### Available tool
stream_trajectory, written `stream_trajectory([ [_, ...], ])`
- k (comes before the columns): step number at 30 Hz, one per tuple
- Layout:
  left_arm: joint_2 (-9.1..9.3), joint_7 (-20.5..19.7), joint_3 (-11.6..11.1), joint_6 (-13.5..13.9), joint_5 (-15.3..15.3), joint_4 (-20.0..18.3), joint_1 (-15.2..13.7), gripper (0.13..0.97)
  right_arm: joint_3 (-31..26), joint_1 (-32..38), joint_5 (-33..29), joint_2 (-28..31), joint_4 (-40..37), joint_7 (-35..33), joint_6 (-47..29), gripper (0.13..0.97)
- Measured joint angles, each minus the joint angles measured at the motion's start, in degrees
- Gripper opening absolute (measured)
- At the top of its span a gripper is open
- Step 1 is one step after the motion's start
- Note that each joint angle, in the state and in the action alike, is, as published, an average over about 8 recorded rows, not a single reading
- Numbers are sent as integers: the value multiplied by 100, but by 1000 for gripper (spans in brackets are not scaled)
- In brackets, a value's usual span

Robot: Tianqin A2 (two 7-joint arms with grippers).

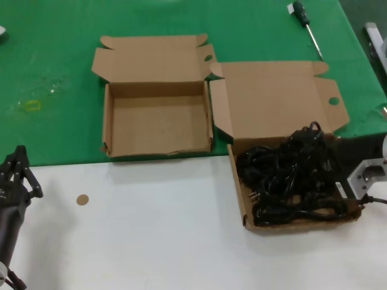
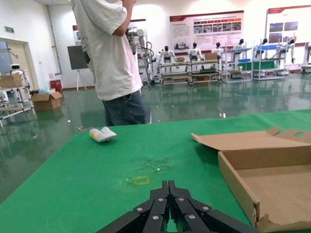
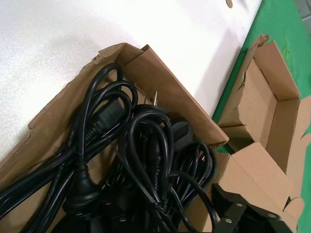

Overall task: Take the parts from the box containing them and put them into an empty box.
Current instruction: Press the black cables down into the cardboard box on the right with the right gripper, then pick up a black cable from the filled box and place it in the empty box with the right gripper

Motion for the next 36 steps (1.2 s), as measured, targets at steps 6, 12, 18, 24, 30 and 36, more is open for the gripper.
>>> stream_trajectory([
  [6,0,-2,0,0,0,0,0,152,18,-4,1,-17,3,-20,39,570],
  [12,0,-5,0,0,0,0,0,152,28,10,2,-35,-25,-64,66,443],
  [18,0,-3,0,0,1,0,0,152,60,-4,30,-20,-22,-106,82,311],
  [24,0,-2,0,0,2,0,0,152,134,-28,78,60,67,-27,89,293],
  [30,0,-2,0,0,1,0,0,152,242,-31,124,204,262,277,78,237],
  [36,0,-2,0,0,1,0,0,152,336,98,121,294,476,773,78,230],
])
